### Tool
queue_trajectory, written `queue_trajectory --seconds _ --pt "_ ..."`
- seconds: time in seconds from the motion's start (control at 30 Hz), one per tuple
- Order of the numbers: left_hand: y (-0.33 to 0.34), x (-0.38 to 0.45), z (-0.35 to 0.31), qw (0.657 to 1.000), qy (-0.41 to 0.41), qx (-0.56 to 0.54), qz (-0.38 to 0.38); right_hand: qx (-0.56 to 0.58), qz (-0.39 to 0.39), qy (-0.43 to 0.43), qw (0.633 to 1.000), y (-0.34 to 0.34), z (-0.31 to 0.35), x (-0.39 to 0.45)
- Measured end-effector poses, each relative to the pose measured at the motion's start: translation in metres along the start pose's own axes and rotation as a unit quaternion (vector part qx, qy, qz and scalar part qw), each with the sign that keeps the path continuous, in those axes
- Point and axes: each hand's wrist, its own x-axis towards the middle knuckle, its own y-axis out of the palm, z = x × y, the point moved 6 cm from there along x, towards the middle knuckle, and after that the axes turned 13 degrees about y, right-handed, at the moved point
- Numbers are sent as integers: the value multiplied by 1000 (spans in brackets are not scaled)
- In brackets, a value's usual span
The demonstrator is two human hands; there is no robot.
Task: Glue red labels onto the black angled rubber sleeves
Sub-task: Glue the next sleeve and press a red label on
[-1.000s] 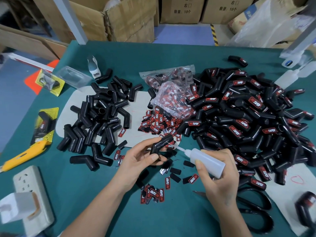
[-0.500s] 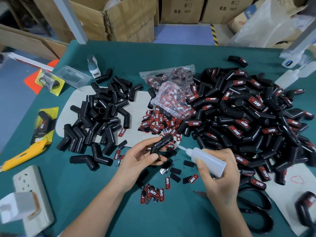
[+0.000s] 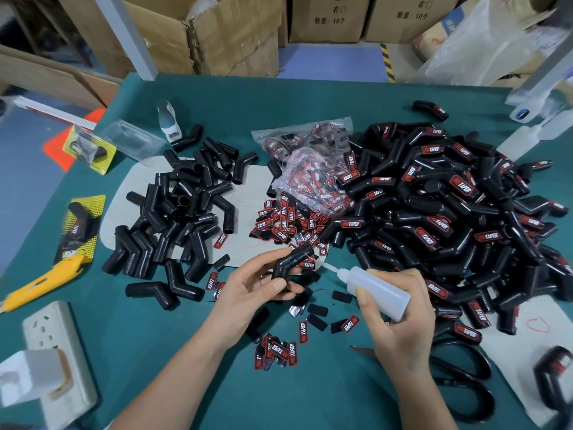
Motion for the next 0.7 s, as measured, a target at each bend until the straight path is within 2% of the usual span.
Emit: queue_trajectory --seconds 0.7 --pt "1 0 -1 999 -18 -34 -1 5 -2 3 1000 0 0 1"
